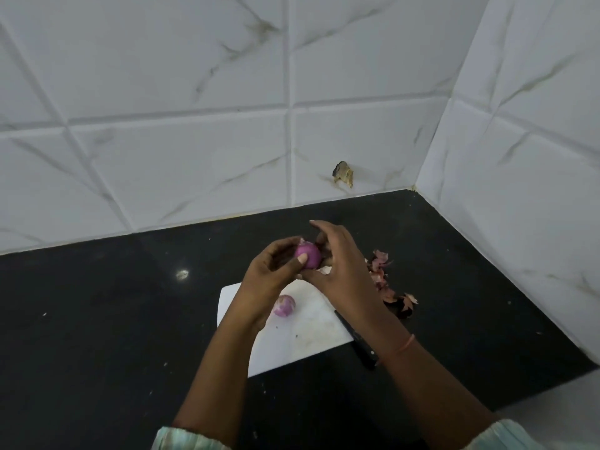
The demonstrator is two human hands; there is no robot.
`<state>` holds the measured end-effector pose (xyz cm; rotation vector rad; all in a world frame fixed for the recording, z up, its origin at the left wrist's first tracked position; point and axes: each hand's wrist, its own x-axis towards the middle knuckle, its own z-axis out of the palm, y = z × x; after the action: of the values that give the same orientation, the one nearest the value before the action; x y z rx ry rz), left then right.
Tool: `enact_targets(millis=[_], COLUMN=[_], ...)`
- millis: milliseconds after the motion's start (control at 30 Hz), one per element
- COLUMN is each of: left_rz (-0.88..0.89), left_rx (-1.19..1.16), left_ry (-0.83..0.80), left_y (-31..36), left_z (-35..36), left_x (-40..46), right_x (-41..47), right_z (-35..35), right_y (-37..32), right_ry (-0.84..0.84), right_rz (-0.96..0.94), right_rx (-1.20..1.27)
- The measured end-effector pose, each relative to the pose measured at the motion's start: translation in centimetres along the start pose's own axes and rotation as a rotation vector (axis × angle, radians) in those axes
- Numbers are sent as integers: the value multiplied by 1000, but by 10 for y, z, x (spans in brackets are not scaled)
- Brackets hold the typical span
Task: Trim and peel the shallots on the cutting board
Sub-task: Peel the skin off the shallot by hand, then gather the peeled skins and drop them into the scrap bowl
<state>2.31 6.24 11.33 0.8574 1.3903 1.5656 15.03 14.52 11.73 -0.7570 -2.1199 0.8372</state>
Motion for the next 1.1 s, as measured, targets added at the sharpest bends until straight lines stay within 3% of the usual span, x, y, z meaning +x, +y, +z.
enact_targets(millis=[100, 233, 333, 433, 667, 767, 867, 967, 1100], left_rz=[-11, -120, -169, -78, -39, -39, -57, -63, -48], left_rx=[14, 183, 230, 263, 291, 291, 342, 409, 450], left_ry=[146, 379, 392, 396, 500, 552, 541, 521, 495], left_y=[-11, -41, -78, -107, -115, -115, -119, -121, -118], left_z=[-18, -48, -56, -59, -66, -67, -68, -69, -69], left_x=[-1, -3, -11, -12, 8, 17, 22, 24, 24], right_x=[-4, -12, -23, -33, -38, -46, -56, -56, -53], right_z=[5, 20, 44, 73, 102, 109, 119, 119, 99], right_y=[8, 39, 58, 68, 77, 70, 67, 67, 75], right_ry=[-24, -119, -349, -460, -351, -436, -462, -452, -289], right_rz=[73, 229, 297, 255, 177, 118, 20, 76, 85], right_rx=[121, 24, -53, -101, -207, -138, -249, -222, -158])
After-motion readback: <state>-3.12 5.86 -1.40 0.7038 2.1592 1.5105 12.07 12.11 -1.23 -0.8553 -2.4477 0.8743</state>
